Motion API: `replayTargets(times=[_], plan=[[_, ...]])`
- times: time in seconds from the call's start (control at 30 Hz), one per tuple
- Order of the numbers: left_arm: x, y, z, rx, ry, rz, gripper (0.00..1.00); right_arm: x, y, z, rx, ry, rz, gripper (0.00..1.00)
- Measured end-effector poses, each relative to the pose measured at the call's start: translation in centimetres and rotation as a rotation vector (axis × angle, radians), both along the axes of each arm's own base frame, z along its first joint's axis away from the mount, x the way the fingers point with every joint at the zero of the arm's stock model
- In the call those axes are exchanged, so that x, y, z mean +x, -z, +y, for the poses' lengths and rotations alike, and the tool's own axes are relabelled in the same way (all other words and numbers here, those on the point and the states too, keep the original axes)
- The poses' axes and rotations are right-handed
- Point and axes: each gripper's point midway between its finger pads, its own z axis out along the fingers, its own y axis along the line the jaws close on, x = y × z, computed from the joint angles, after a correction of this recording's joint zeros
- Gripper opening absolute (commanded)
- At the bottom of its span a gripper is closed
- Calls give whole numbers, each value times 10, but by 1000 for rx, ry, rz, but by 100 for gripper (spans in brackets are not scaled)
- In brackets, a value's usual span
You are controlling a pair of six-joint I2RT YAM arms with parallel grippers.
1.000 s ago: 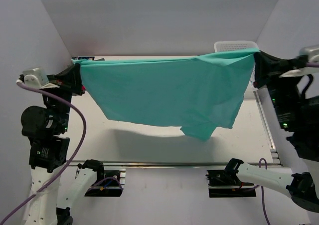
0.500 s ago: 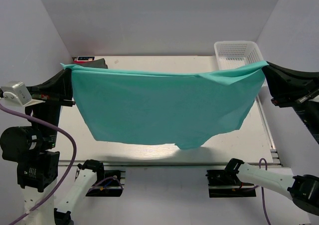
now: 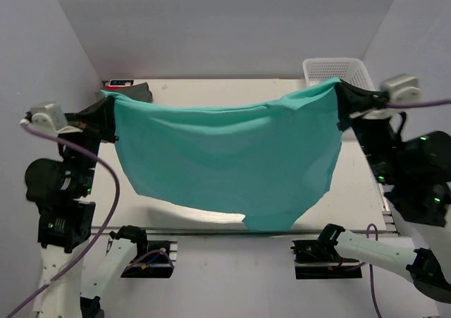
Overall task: Fold and stack the t-shirts
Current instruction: Flatten out the tshirt
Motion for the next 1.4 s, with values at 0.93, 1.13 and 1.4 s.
replayTargets(times=[0.93,1.13,1.4], plan=[[182,210,-16,47,-107,525,0,173,157,22,-186,566,90,0],[220,255,-20,76,-126,616,0,222,194,13,-214,599,167,0],[275,285,-22,109,-177,671,0,279,233,14,-249,545,250,0]])
